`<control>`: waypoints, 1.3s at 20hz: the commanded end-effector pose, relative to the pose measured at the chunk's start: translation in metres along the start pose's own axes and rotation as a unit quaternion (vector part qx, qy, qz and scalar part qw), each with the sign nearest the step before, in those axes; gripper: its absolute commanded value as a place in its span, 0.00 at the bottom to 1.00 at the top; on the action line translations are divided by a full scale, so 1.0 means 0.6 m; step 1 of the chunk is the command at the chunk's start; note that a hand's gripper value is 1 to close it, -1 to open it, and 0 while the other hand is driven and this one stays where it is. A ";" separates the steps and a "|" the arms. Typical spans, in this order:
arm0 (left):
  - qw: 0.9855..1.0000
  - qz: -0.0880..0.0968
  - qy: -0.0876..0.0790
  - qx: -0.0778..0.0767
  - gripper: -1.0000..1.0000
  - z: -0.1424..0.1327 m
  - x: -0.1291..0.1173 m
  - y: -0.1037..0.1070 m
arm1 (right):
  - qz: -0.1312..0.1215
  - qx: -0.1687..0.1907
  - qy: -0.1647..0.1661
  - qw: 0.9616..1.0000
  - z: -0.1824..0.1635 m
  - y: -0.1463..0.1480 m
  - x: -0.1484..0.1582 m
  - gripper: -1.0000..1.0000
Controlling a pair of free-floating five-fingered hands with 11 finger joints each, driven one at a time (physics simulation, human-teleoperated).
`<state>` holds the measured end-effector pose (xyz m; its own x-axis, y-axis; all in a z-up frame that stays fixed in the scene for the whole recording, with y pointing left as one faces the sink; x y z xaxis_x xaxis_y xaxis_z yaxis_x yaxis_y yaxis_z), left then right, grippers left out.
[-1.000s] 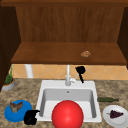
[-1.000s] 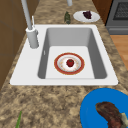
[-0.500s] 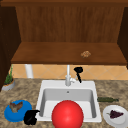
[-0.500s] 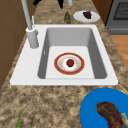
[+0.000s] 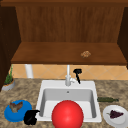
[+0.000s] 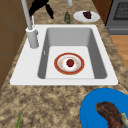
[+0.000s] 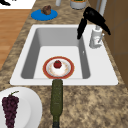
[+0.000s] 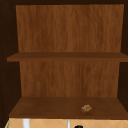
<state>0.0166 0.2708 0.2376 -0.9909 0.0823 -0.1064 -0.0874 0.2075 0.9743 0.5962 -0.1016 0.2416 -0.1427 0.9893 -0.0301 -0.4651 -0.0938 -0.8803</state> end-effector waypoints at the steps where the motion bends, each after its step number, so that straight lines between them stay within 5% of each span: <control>1: 1.000 0.000 0.000 0.000 0.50 0.000 0.000 0.000 | 0.001 0.029 -0.012 1.000 -0.059 0.016 -0.005 0.00; 10: 1.000 0.000 0.000 0.000 0.50 0.000 0.000 0.000 | 0.005 0.062 -0.018 0.998 -0.176 0.050 -0.016 0.00; 15: 1.000 0.000 0.000 0.000 0.50 0.000 0.000 0.000 | 0.007 0.050 -0.029 0.998 -0.185 0.003 -0.028 0.00; 26: 1.000 0.000 0.000 0.000 0.50 0.000 0.000 0.000 | -0.018 0.124 -0.099 0.987 -0.222 0.047 -0.073 0.00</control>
<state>0.0166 0.2708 0.2376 -0.9909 0.0823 -0.1064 -0.0874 0.2075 0.9743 0.6902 -0.1264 0.1790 -0.2491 0.9611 0.1193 -0.6506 -0.0748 -0.7557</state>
